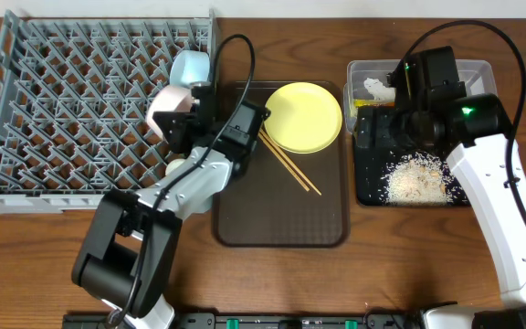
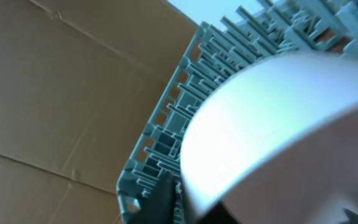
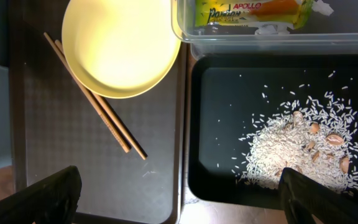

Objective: Sort waste into correct bins and load items into the dishwasher
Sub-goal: 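Lower the pink bowl upright into the rack beside the blue bowl, then release the pink bowl and move the left gripper toward the yellow plate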

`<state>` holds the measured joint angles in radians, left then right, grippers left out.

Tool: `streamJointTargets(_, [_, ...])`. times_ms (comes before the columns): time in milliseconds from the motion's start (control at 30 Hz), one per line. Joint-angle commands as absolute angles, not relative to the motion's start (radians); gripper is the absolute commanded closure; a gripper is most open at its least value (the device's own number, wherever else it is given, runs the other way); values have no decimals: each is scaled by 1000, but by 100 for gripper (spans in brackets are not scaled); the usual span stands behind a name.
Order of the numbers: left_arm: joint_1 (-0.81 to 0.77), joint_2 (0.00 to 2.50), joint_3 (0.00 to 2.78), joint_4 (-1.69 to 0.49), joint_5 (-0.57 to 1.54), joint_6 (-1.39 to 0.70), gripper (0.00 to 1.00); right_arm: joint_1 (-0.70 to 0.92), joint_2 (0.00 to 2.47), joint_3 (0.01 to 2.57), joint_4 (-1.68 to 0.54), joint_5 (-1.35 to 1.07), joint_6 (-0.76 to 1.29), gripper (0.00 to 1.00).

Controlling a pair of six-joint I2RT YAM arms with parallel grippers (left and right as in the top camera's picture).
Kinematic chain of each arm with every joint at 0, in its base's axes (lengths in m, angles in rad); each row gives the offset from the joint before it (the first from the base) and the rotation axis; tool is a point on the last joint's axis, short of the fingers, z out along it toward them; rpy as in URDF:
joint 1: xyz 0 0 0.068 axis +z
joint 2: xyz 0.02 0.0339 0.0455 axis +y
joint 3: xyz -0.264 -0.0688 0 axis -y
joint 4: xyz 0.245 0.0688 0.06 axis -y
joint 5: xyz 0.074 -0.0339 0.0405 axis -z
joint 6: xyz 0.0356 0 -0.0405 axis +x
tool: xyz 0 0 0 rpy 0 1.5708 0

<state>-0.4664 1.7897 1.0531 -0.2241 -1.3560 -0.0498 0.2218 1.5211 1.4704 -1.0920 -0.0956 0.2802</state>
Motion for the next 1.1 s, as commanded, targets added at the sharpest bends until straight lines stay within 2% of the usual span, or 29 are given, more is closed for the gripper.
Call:
streamJointTargets(0, [-491, 1794, 1038, -223, -1353, -64, 73, 216, 1524, 1470, -1093, -86, 272, 1])
streamJointTargets(67, [-502, 1794, 1038, -229, -1351, -63, 69, 216, 1524, 1470, -1093, -86, 272, 1])
streamJointTargets(300, [-509, 1782, 1038, -314, -1162, -64, 68, 216, 1524, 1470, -1093, -86, 272, 1])
streamJointTargets(367, [-511, 1763, 1038, -338, -1087, -64, 64, 216, 1524, 1470, -1093, -86, 272, 1])
streamJointTargets(500, [-513, 1685, 1039, -363, -897, -70, 57, 216, 1524, 1470, -1093, -86, 272, 1])
streamJointTargets(800, [-516, 1424, 1040, -368, -529, -72, 51, 216, 1524, 1470, -1093, -86, 272, 1])
streamJointTargets(933, [-519, 1319, 1040, -372, -227, -72, 51, 216, 1524, 1470, -1093, -86, 272, 1])
streamJointTargets(1067, [-518, 1292, 1066, -388, -118, -148, 51, 216, 1524, 1470, -1093, -86, 272, 1])
